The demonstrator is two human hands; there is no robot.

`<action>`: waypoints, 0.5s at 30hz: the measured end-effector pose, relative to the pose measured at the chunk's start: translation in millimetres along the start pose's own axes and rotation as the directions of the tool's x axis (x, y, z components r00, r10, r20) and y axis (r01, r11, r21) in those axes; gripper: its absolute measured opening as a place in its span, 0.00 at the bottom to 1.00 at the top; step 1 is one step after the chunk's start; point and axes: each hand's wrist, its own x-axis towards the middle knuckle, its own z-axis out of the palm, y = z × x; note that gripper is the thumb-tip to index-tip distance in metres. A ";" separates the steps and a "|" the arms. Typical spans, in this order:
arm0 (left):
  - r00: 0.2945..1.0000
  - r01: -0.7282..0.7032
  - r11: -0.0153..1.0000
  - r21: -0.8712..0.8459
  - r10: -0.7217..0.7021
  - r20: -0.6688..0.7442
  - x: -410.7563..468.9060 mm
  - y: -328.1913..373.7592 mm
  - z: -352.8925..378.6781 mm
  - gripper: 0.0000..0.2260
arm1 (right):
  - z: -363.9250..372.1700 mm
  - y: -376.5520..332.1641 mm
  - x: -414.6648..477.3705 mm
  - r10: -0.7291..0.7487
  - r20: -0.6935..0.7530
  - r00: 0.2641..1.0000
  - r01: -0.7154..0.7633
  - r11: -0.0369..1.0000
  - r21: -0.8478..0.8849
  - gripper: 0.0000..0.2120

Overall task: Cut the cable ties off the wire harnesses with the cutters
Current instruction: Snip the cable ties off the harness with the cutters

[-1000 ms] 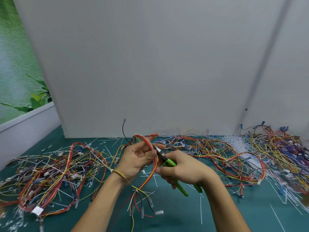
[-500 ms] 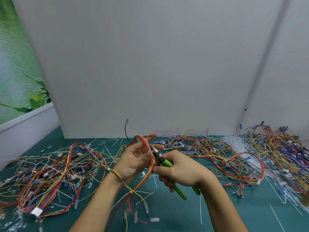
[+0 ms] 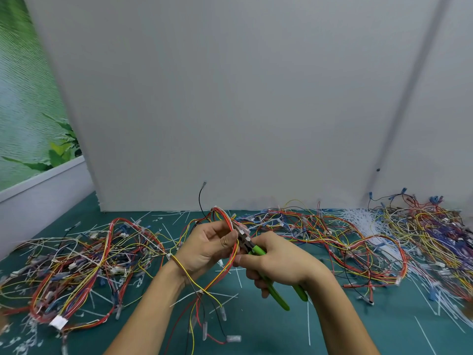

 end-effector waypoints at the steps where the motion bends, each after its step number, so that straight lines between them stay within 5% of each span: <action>1: 1.000 -0.009 1.000 0.012 0.008 0.013 0.1 0.5 0.4 0.23 | -0.5 0.0 0.0 0.009 -0.001 1.000 -0.009 1.000 0.010 0.15; 15: 0.999 -0.001 1.000 -0.009 0.001 0.046 0.2 -0.3 4.0 0.24 | -4.5 -3.4 -4.1 0.008 0.054 0.999 -0.009 1.000 0.023 0.09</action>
